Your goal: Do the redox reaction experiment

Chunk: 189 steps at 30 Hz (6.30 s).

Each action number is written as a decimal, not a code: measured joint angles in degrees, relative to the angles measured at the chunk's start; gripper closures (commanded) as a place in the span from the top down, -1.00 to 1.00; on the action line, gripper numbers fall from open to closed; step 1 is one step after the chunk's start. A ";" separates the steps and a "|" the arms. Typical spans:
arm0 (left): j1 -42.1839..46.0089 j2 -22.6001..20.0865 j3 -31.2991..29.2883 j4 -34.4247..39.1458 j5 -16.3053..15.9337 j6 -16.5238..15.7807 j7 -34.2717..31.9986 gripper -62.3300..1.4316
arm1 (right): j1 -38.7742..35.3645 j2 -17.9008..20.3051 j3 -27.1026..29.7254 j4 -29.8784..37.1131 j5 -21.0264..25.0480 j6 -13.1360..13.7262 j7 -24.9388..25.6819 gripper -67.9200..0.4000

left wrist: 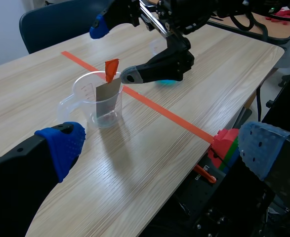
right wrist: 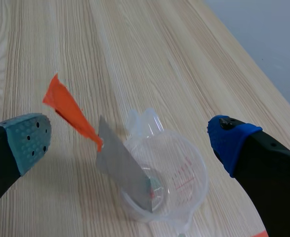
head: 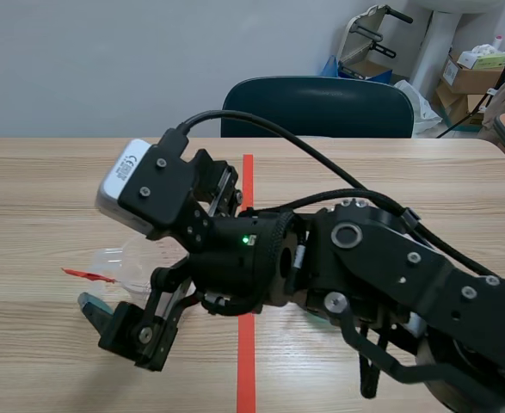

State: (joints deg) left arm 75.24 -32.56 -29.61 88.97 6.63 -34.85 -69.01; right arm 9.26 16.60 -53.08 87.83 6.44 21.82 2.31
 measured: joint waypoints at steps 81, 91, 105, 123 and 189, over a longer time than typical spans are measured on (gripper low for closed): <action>-1.92 0.02 0.00 0.02 -0.68 -0.83 2.80 1.00 | 13.09 -3.58 10.69 21.94 31.34 1.75 -33.94 -0.97; -1.92 0.02 0.00 0.02 -0.68 -0.83 2.80 1.00 | 13.09 -3.58 10.69 21.94 31.34 1.75 -33.94 -0.97; -1.92 0.02 0.00 0.02 -0.68 -0.83 2.80 1.00 | 13.09 -3.58 10.69 21.94 31.34 1.75 -33.94 -0.97; -1.92 0.02 0.00 0.02 -0.68 -0.83 2.80 1.00 | 13.09 -3.58 10.69 21.94 31.34 1.75 -33.94 -0.97; -1.92 0.02 0.00 0.02 -0.68 -0.83 2.80 1.00 | 3.63 13.03 20.28 35.58 32.63 2.01 -28.30 -0.97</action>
State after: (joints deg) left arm 73.32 -32.53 -29.61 88.99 5.96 -35.68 -66.22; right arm 12.88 29.63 -32.80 123.42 39.07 23.83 -26.00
